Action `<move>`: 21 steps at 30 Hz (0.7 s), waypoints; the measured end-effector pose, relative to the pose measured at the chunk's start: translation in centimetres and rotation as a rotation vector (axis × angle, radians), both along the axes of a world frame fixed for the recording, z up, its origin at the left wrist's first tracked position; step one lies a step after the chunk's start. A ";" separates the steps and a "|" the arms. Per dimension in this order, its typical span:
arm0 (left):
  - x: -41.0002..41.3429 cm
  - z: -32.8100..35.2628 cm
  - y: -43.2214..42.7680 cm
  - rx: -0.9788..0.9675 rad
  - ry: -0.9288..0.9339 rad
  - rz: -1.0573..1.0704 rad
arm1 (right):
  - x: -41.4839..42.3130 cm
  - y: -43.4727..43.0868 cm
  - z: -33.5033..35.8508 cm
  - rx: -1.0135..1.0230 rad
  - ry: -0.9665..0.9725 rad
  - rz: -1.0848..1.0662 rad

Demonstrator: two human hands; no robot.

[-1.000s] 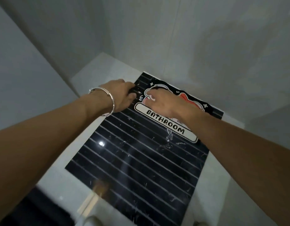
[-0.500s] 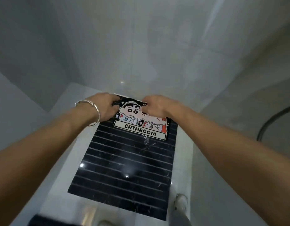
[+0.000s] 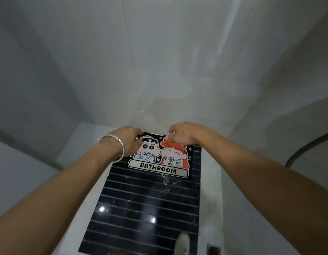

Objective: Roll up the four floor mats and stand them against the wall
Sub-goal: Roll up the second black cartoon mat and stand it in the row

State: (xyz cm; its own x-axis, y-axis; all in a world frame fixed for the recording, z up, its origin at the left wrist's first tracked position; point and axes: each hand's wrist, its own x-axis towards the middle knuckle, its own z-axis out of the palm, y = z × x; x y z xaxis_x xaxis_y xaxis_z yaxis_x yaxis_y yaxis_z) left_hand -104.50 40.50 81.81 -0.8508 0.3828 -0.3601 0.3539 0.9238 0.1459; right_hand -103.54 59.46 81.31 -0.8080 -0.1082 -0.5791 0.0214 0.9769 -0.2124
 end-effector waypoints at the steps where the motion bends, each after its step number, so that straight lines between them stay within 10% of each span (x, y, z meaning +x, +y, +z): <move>1: -0.8 0.3 0.7 0.001 0.010 0.010 | -0.8 0.8 -0.1 -0.006 -0.004 -0.006; 21: -16.2 -7.3 -0.6 -0.043 -0.202 0.059 | -15.7 -0.5 -6.5 -0.087 -0.076 0.043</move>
State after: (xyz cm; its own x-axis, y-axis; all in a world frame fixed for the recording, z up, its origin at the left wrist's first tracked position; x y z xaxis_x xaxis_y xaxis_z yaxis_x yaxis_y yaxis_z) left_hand -120.73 39.90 74.56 -0.7798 0.3154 -0.5407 0.2670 0.9489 0.1684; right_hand -119.28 58.99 74.81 -0.7559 -0.1946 -0.6252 -0.0011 0.9552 -0.2960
